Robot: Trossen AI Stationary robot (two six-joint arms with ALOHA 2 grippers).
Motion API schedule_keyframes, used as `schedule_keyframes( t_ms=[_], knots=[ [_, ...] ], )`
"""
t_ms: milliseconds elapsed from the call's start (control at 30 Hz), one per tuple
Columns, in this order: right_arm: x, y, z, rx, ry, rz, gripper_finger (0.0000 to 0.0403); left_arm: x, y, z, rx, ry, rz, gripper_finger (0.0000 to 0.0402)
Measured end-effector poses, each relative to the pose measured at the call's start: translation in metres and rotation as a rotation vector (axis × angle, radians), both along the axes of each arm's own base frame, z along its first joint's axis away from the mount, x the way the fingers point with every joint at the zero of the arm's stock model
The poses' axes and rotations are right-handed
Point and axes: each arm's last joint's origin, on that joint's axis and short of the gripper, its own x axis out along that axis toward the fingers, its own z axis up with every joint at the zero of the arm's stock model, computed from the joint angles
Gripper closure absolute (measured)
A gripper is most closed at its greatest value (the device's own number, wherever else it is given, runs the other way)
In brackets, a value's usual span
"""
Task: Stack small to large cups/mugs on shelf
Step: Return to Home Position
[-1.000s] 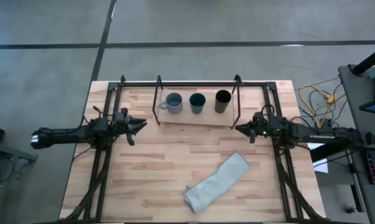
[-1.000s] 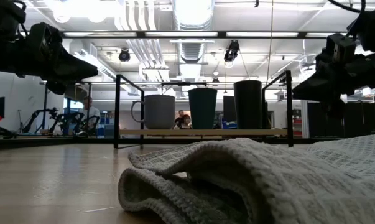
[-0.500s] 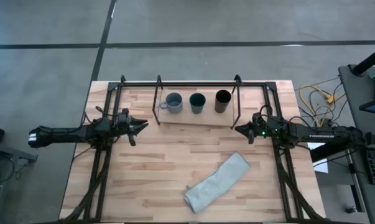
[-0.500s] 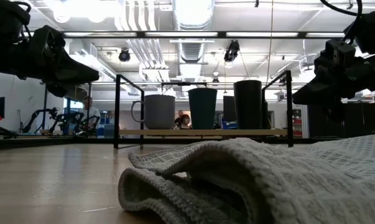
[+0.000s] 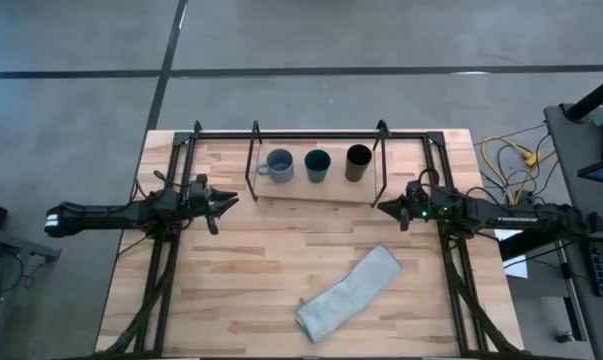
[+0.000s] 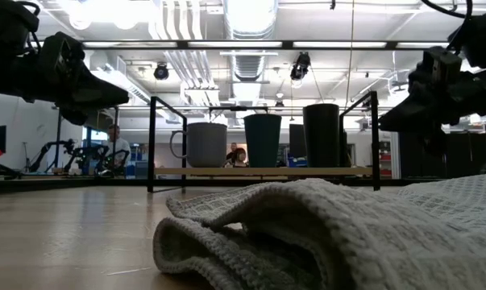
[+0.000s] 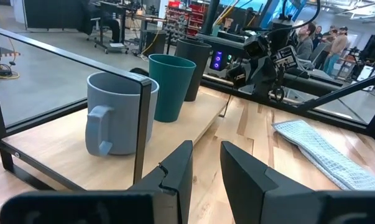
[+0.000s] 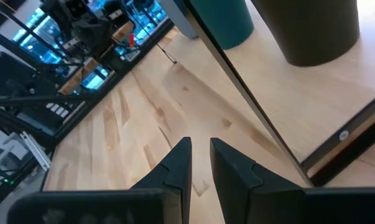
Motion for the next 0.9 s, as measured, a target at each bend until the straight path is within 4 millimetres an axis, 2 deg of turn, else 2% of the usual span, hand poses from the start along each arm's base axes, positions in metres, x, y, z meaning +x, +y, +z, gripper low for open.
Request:
schedule_keyframes(
  t_ms=[333, 633, 900],
  knots=[
    [-0.007, 0.001, 0.014, -0.024, -0.152, 0.0, 0.0349, -0.002, 0.0, 0.003, 0.003, -0.036, 0.0, 0.0333],
    [-0.014, 0.002, 0.025, -0.044, -0.282, 0.0, 0.0349, -0.013, -0.001, 0.019, 0.016, -0.22, 0.0, 0.0333],
    [-0.016, 0.003, 0.029, -0.052, -0.335, -0.001, 0.0349, -0.012, -0.001, 0.019, 0.016, -0.226, -0.001, 0.0333]
  ],
)
